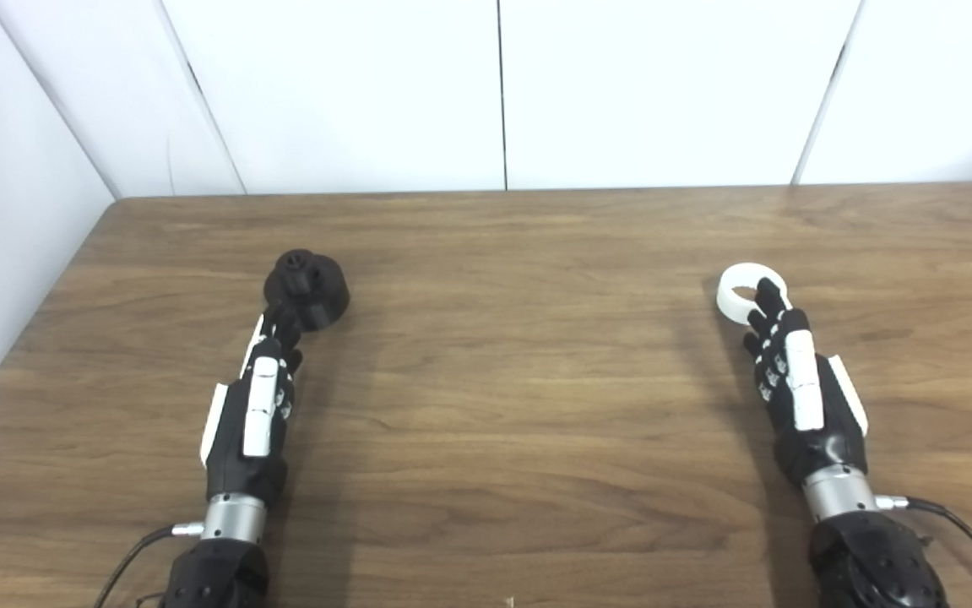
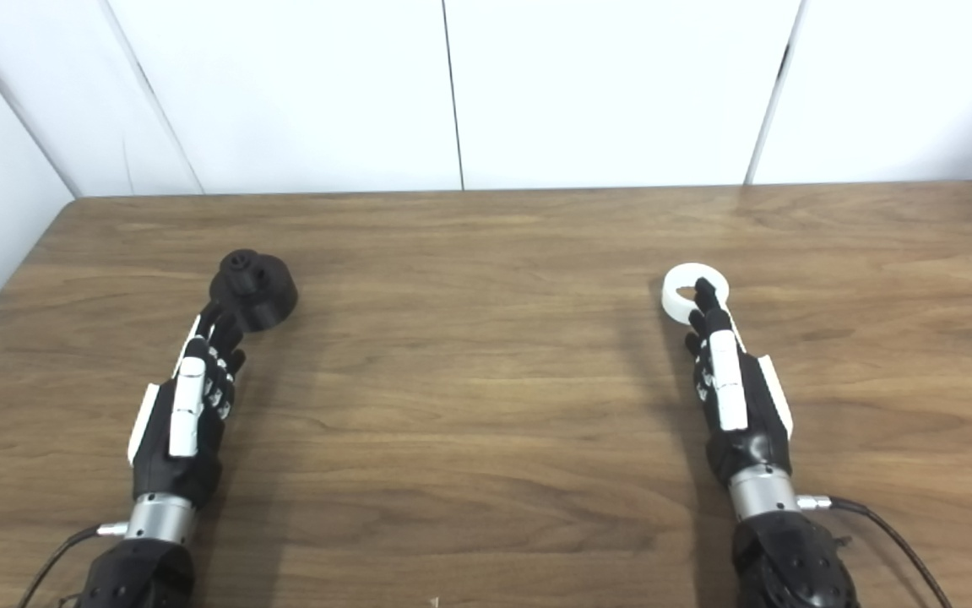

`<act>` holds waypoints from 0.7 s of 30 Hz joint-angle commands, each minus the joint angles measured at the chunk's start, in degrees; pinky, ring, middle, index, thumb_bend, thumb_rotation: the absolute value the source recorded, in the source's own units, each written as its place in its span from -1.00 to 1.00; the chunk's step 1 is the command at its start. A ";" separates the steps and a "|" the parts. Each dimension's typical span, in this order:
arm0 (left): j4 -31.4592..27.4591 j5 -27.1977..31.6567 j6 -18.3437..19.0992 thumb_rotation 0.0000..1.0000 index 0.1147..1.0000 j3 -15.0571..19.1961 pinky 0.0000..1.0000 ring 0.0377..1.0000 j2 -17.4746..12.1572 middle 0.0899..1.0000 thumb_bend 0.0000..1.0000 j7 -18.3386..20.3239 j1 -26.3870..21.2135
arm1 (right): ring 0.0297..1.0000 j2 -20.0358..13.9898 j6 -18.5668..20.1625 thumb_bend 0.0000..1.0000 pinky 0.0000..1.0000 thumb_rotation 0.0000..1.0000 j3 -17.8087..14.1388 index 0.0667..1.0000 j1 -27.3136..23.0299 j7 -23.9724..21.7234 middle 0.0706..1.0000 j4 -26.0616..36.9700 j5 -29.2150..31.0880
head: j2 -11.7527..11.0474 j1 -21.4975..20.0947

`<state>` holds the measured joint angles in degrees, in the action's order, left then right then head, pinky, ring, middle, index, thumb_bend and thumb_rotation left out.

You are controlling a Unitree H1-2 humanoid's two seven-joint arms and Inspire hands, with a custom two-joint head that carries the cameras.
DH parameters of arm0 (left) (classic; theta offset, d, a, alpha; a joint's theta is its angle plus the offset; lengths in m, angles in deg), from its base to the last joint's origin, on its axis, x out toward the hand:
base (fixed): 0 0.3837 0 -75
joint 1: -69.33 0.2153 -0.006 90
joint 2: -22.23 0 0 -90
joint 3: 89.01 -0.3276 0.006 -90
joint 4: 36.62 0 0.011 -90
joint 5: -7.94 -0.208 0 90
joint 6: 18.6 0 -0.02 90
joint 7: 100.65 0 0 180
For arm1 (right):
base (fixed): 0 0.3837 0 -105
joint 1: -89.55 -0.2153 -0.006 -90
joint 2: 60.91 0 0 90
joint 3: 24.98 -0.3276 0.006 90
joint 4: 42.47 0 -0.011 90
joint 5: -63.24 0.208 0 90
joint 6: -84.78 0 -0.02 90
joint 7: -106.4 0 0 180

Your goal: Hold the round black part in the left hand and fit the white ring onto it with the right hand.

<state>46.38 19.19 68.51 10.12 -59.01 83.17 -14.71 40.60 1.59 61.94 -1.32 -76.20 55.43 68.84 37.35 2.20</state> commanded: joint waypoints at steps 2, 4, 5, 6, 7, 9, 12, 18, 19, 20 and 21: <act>-0.68 -1.11 -1.89 0.91 1.00 -0.17 1.00 1.00 -0.59 1.00 -0.06 -0.08 -1.76 | 1.00 -0.42 -1.94 0.00 1.00 1.00 -0.20 0.94 -2.04 -0.50 1.00 1.91 0.59 | 0.03 0.10; -0.69 -1.25 -1.81 0.91 1.00 -0.15 1.00 1.00 -0.66 1.00 -0.05 -0.16 -1.78 | 1.00 -0.55 -1.98 -0.01 1.00 1.00 -0.14 0.94 -2.00 -0.54 1.00 1.88 0.49 | 0.02 0.09; -0.76 -1.15 -1.70 0.90 1.00 -0.11 1.00 1.00 -0.66 1.00 -0.03 -0.18 -1.77 | 1.00 -0.52 -1.89 -0.01 1.00 1.00 -0.13 0.94 -1.96 -0.50 1.00 1.93 0.54 | 0.00 0.07; -0.90 -1.21 -1.49 0.89 1.00 -0.09 1.00 1.00 -0.62 1.00 -0.02 -0.31 -1.74 | 1.00 -0.53 -1.87 -0.02 1.00 1.00 -0.13 0.94 -1.96 -0.50 1.00 1.90 0.60 | -0.02 0.03; -0.98 -1.32 -1.47 0.88 1.00 -0.09 1.00 1.00 -0.62 1.00 -0.01 -0.39 -1.71 | 1.00 -0.52 -1.91 -0.02 1.00 1.00 -0.14 0.93 -1.98 -0.50 1.00 1.85 0.69 | -0.01 -0.01; -1.13 -1.69 -1.27 0.89 1.00 -0.14 1.00 1.00 -0.63 1.00 0.00 -0.63 -1.64 | 1.00 -0.47 -1.89 -0.02 1.00 1.00 -0.17 0.92 -2.05 -0.34 1.00 1.78 0.63 | -0.02 0.00; -0.76 -2.33 -1.89 0.89 1.00 -0.15 1.00 1.00 -0.70 1.00 -0.03 -0.87 -1.59 | 1.00 -0.63 -2.04 -0.01 1.00 1.00 -0.14 0.93 -2.04 -0.46 1.00 1.79 0.59 | -0.02 0.01; 0.56 -3.00 -1.98 0.49 0.99 0.59 1.00 1.00 -0.78 1.00 0.01 -1.41 -1.99 | 1.00 -0.98 -2.15 0.01 1.00 1.00 -0.25 0.93 -1.98 -0.67 1.00 1.88 0.90 | -0.33 0.61; 0.88 -3.06 -2.09 0.34 0.97 0.79 1.00 1.00 -0.81 1.00 0.03 -1.56 -2.12 | 1.00 -1.04 -2.13 0.02 1.00 1.00 -0.27 0.93 -1.98 -0.64 1.00 1.85 0.88 | -0.34 0.68; 1.01 -4.42 -1.58 0.27 0.96 1.04 1.00 1.00 -1.03 1.00 0.04 -2.41 -2.36 | 1.00 -1.15 -2.23 0.02 1.00 1.00 -0.30 0.93 -1.99 -0.71 1.00 1.72 0.97 | -0.45 1.01; 1.09 -5.93 -1.10 0.16 0.93 1.29 1.00 1.00 -1.44 1.00 0.12 -3.22 -2.67 | 1.00 -1.23 -2.42 0.03 1.00 1.00 -0.36 0.93 -2.00 -0.83 1.00 1.55 1.19 | -0.48 1.12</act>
<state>47.40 15.74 68.51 10.74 -59.08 81.47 -15.62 39.58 1.58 61.87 -1.33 -76.36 55.42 69.27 36.83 3.25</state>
